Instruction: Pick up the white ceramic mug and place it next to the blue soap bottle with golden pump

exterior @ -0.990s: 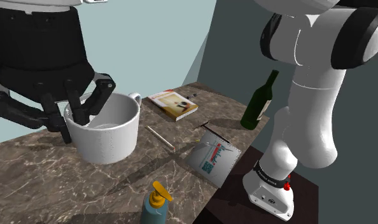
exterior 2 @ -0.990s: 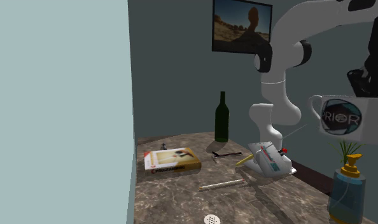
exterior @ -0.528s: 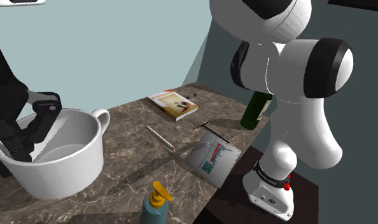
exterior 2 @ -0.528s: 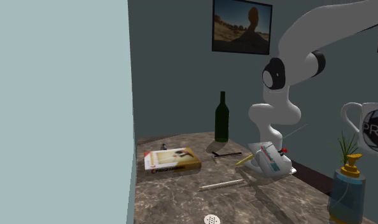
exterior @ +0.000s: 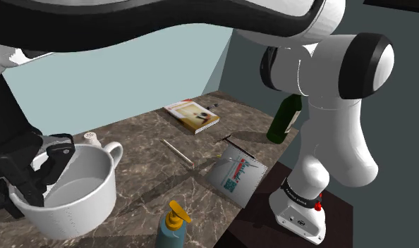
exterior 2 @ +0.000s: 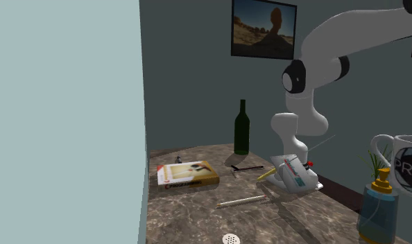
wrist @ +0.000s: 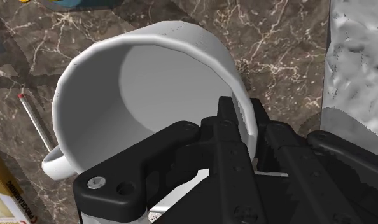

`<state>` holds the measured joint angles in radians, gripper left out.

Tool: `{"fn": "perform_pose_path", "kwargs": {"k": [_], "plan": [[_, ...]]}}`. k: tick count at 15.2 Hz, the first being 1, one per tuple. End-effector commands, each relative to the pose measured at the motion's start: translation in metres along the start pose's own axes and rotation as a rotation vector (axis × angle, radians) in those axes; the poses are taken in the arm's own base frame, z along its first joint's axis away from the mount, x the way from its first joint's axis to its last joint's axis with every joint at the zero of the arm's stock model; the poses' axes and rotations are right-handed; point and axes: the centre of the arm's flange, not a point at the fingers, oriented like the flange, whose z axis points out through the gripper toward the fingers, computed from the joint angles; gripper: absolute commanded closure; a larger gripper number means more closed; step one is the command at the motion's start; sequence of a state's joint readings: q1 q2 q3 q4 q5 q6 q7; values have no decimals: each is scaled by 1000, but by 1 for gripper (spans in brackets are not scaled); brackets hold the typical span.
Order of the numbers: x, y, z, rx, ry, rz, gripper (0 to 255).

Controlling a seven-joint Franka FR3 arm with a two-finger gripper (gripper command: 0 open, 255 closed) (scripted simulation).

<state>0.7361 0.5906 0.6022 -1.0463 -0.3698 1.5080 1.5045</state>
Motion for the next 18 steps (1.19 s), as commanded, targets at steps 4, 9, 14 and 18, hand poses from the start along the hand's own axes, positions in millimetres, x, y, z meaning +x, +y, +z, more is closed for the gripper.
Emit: {"fn": "perform_pose_path", "kwargs": {"k": [4, 9, 14, 18], "plan": [[0, -1, 27, 1, 0, 0, 255], [-1, -2, 53, 1, 0, 0, 255], [-2, -4, 79, 1, 0, 0, 255], [-3, -5, 100, 1, 0, 0, 255]]}}
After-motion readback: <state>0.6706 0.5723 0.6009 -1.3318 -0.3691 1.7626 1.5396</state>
